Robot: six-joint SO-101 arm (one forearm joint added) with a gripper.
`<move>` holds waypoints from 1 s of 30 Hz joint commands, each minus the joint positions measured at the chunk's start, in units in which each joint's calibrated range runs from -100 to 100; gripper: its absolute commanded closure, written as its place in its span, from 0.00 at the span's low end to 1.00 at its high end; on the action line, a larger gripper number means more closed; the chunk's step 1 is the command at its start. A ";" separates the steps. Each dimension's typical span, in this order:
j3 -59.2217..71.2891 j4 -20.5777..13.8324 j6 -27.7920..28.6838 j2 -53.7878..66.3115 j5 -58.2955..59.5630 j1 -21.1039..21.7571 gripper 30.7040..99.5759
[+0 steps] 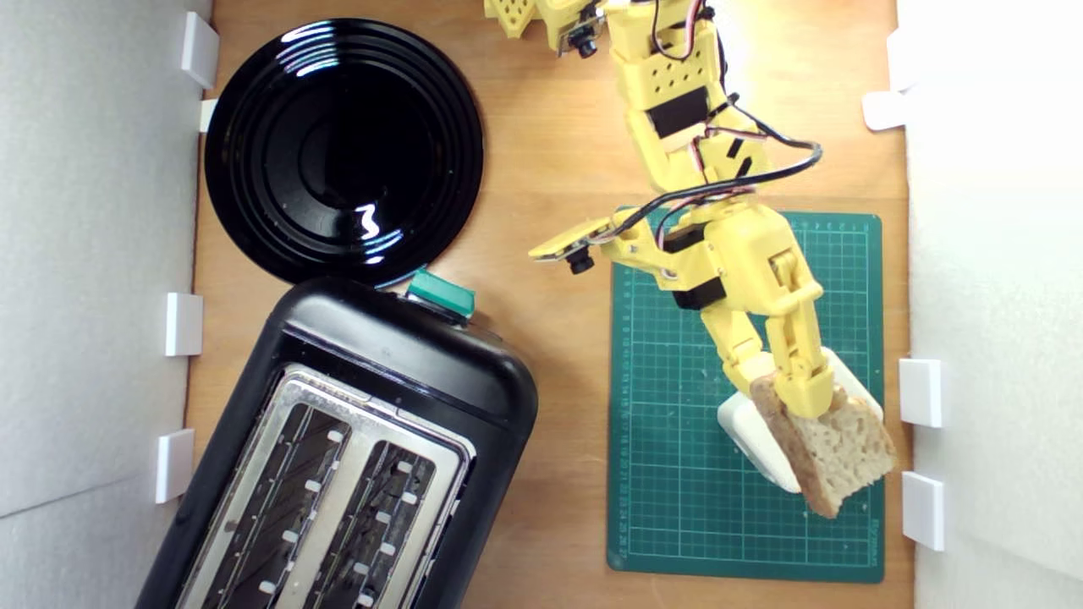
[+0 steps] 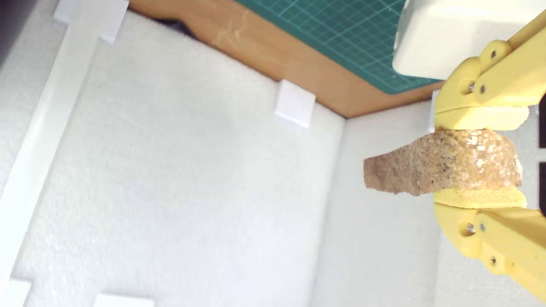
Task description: Pick bread and place in toaster
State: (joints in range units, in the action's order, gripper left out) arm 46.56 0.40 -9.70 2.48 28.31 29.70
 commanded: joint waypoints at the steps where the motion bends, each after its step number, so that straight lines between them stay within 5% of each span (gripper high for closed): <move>1: -1.75 0.33 -2.77 10.75 -6.38 -0.61 0.56; 18: -15.37 -0.67 -20.40 32.80 -43.83 -7.38 0.56; 30: -33.26 -0.67 -31.65 32.88 -62.18 -19.23 0.56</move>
State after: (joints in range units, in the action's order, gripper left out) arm 20.67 0.04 -39.30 32.47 -31.19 13.68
